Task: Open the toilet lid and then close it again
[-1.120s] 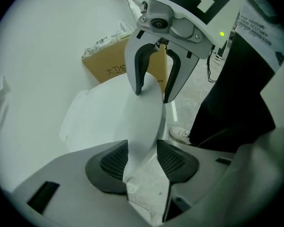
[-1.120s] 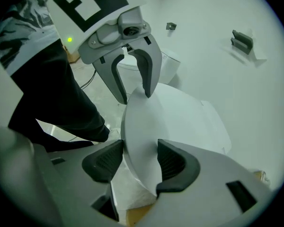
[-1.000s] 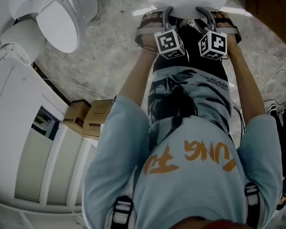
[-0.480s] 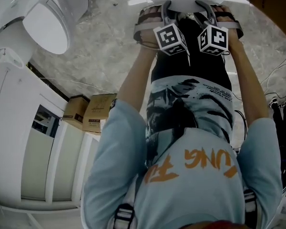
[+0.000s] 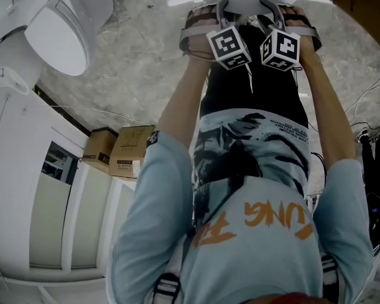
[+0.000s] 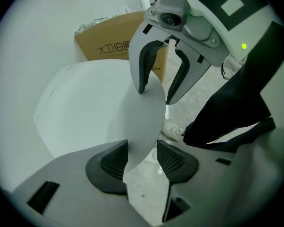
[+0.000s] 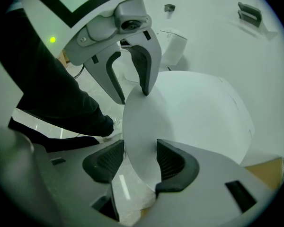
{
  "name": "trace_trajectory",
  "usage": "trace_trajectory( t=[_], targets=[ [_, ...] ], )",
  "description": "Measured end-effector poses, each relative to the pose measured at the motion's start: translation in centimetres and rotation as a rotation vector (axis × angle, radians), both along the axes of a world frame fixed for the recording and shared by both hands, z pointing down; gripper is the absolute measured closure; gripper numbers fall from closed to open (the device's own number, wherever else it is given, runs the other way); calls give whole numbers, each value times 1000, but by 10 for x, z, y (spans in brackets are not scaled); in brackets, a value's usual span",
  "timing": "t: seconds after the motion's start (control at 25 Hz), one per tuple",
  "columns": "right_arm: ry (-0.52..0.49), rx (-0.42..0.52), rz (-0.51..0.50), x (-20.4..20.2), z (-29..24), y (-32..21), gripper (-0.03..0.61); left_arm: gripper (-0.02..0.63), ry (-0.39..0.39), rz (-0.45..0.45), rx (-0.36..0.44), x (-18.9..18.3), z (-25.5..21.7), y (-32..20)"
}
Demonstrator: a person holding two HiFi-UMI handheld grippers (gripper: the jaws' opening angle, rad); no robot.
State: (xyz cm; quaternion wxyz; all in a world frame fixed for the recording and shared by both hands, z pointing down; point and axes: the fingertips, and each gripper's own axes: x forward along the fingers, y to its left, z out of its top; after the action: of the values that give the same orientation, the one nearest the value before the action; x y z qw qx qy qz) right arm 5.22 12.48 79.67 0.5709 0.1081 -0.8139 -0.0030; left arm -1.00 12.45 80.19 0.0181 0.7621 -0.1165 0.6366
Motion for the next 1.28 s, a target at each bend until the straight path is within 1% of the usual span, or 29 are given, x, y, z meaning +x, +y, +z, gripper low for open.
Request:
trace_trajectory(
  t=[0.2,0.28,0.32,0.36,0.4,0.48,0.52,0.6,0.72,0.8,0.88,0.96,1.04,1.16,1.28],
  targets=[
    [2,-39,60,-1,3,-1,337,407,2,2,-6,1,5,0],
    [16,-65,80,-2,3,1,342,414,9,-6,-30,0,4,3],
    [19,-85,96,-2,0,4,356,428,13,-25,-58,-1,1,6],
    [12,-108,129,-2,-5,6,386,469,20,-55,-89,-1,-3,8],
    [-8,-136,183,-1,-11,6,462,508,30,-90,-111,-2,-8,7],
    [-75,-188,329,0,-28,0,500,520,58,-157,-108,-2,-25,-2],
    [-113,-201,400,2,-39,-5,520,531,75,-188,-89,-1,-37,-9],
    [-185,-206,516,7,-61,-13,532,549,126,-264,-42,2,-64,-21],
    [-303,-202,673,15,-105,-24,551,565,229,-419,21,4,-114,-38],
    [-409,-181,765,18,-142,-45,565,571,307,-521,66,-2,-151,-58],
    [-518,-132,806,20,-181,-75,565,577,388,-605,137,-10,-192,-93],
    [-606,-72,829,22,-217,-99,565,585,460,-662,215,-18,-234,-122],
    [-649,-13,856,23,-243,-117,565,588,514,-708,283,-27,-266,-144],
    [-704,60,885,21,-277,-145,565,588,559,-765,368,-40,-302,-177],
    [-801,127,916,26,-331,-169,565,588,667,-836,441,-40,-359,-202]
  ],
)
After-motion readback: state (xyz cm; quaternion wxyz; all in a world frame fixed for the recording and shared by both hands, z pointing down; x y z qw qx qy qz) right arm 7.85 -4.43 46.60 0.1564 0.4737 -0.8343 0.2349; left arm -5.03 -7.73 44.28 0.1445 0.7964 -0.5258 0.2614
